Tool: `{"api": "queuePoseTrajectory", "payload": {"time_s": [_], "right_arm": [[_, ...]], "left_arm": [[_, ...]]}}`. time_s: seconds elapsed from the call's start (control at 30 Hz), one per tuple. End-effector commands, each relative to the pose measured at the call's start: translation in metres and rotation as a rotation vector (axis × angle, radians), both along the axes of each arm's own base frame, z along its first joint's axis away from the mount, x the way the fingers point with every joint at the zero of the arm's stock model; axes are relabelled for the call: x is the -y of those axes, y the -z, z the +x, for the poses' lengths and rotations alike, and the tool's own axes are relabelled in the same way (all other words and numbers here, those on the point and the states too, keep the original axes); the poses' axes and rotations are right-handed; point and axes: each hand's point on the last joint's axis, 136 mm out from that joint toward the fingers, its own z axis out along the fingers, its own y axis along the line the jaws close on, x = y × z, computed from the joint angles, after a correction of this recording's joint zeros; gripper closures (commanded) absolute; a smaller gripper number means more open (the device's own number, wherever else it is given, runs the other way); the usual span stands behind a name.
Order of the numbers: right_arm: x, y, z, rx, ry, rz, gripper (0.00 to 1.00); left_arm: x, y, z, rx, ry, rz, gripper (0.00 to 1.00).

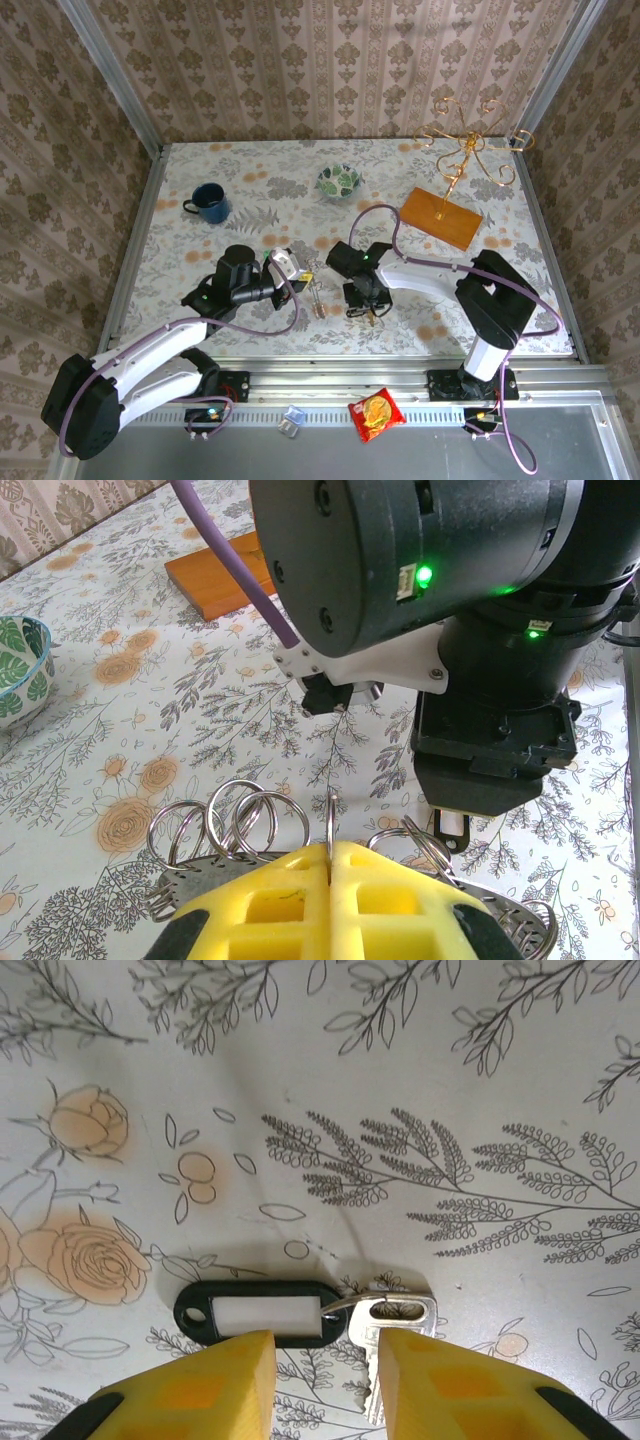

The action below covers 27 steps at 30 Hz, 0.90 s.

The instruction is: Put the keys on the keyring

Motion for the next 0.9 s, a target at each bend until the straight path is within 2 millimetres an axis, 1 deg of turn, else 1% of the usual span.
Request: {"api": "queuePoseTrajectory", "payload": {"time_s": [0.0, 0.1, 0.3, 0.43, 0.67, 0.87], "right_arm": [[0.006, 0.001, 0.007, 0.013, 0.046, -0.053, 0.66], [0.008, 0.005, 0.008, 0.008, 0.059, -0.074, 0.67], [0.016, 0.007, 0.006, 0.002, 0.081, -0.120, 0.70], [0.017, 0.010, 0.005, -0.005, 0.085, -0.129, 0.72], [0.015, 0.008, 0.007, 0.003, 0.084, -0.123, 0.79], [0.015, 0.002, 0.007, 0.015, 0.065, -0.117, 0.86]], "left_arm": [[0.001, -0.007, -0.002, 0.038, 0.018, -0.009, 1.00], [0.001, -0.007, -0.002, 0.039, 0.018, -0.008, 1.00], [0.001, -0.007, -0.002, 0.038, 0.019, -0.006, 1.00], [0.002, -0.007, -0.002, 0.039, 0.019, -0.008, 1.00], [0.001, -0.007, -0.001, 0.039, 0.018, -0.006, 1.00], [0.001, -0.007, -0.002, 0.038, 0.018, -0.005, 1.00]]}}
